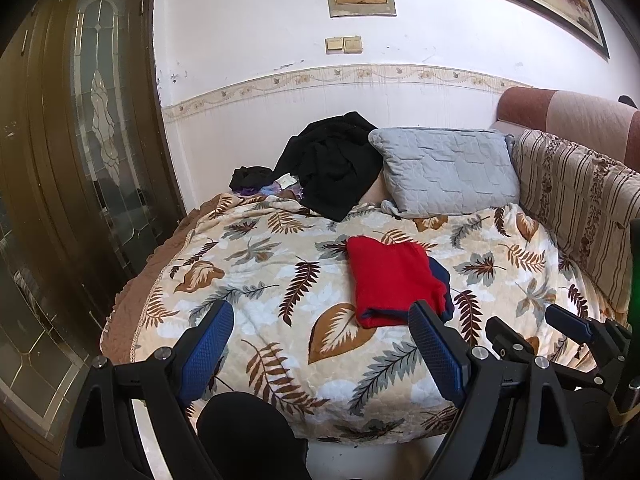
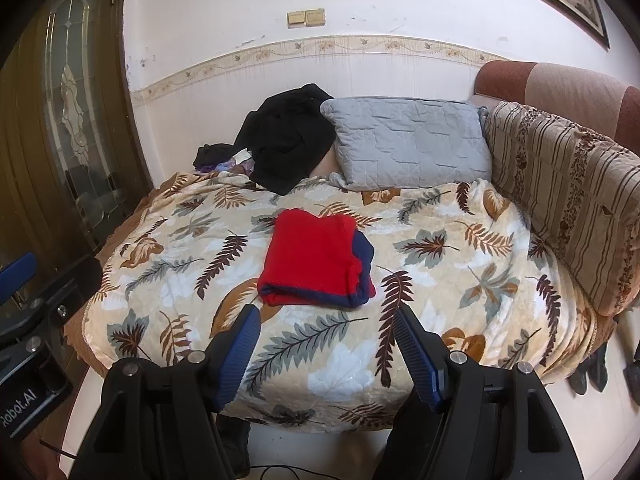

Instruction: Fold small clothes

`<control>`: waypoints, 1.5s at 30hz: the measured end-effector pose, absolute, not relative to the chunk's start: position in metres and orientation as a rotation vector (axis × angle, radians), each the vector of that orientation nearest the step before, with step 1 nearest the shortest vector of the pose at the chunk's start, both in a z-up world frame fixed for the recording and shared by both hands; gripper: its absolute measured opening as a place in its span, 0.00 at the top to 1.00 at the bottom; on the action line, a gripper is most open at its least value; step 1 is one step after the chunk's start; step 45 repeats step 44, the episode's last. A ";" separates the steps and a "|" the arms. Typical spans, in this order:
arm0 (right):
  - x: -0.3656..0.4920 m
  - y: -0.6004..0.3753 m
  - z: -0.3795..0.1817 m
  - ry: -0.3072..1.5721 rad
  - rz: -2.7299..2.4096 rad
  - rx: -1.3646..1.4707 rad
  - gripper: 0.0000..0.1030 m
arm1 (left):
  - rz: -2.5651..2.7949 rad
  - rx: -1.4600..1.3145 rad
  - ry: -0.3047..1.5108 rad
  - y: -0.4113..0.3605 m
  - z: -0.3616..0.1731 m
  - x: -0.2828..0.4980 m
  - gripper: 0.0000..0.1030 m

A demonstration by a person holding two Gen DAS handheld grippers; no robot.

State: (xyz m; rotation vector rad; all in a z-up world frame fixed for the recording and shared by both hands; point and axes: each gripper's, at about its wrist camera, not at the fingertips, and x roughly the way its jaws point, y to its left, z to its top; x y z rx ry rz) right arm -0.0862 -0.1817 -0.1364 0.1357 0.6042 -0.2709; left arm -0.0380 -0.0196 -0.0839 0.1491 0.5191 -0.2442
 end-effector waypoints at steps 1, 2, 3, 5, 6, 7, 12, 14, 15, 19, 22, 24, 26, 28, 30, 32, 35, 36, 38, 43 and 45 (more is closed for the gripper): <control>-0.086 -0.182 -0.136 0.605 -0.271 0.136 0.29 | -0.244 0.149 0.521 -0.020 -0.085 -0.038 0.13; -0.086 -0.182 -0.137 0.606 -0.272 0.138 0.29 | -0.245 0.149 0.523 -0.020 -0.085 -0.037 0.13; -0.086 -0.181 -0.138 0.606 -0.273 0.139 0.29 | -0.245 0.148 0.524 -0.019 -0.086 -0.037 0.13; -0.087 -0.181 -0.139 0.607 -0.277 0.142 0.29 | -0.246 0.149 0.526 -0.020 -0.086 -0.037 0.13; -0.086 -0.181 -0.139 0.606 -0.277 0.143 0.29 | -0.245 0.149 0.526 -0.020 -0.087 -0.037 0.13; -0.087 -0.181 -0.139 0.606 -0.278 0.145 0.29 | -0.247 0.148 0.527 -0.020 -0.087 -0.037 0.13; -0.086 -0.181 -0.140 0.608 -0.278 0.141 0.29 | -0.248 0.145 0.536 -0.019 -0.090 -0.034 0.13; -0.086 -0.182 -0.141 0.610 -0.279 0.142 0.29 | -0.246 0.144 0.539 -0.019 -0.091 -0.033 0.13; -0.085 -0.181 -0.142 0.612 -0.280 0.140 0.29 | -0.246 0.142 0.542 -0.018 -0.092 -0.032 0.13; -0.082 -0.180 -0.144 0.618 -0.280 0.142 0.29 | -0.242 0.140 0.548 -0.018 -0.093 -0.028 0.13; -0.079 -0.180 -0.144 0.620 -0.281 0.144 0.29 | -0.239 0.142 0.555 -0.019 -0.094 -0.025 0.13; -0.079 -0.180 -0.145 0.622 -0.281 0.142 0.29 | -0.240 0.144 0.559 -0.020 -0.095 -0.024 0.13; -0.079 -0.180 -0.145 0.623 -0.280 0.142 0.29 | -0.239 0.144 0.562 -0.020 -0.096 -0.023 0.13; -0.076 -0.180 -0.145 0.626 -0.280 0.141 0.29 | -0.241 0.143 0.565 -0.020 -0.097 -0.021 0.13; -0.073 -0.180 -0.146 0.632 -0.280 0.141 0.29 | -0.240 0.143 0.566 -0.020 -0.097 -0.020 0.13; -0.071 -0.180 -0.147 0.633 -0.281 0.141 0.29 | -0.241 0.142 0.570 -0.020 -0.098 -0.019 0.13; -0.069 -0.181 -0.147 0.636 -0.281 0.141 0.29 | -0.243 0.143 0.577 -0.020 -0.101 -0.015 0.13; -0.067 -0.181 -0.148 0.638 -0.280 0.142 0.29 | -0.244 0.144 0.580 -0.021 -0.101 -0.014 0.13; -0.064 -0.180 -0.148 0.642 -0.282 0.138 0.29 | -0.243 0.145 0.584 -0.021 -0.103 -0.011 0.13; -0.048 -0.184 -0.151 0.657 -0.273 0.132 0.29 | -0.257 0.150 0.576 -0.025 -0.106 -0.002 0.13; -0.044 -0.186 -0.152 0.659 -0.275 0.132 0.29 | -0.256 0.153 0.574 -0.026 -0.107 0.002 0.13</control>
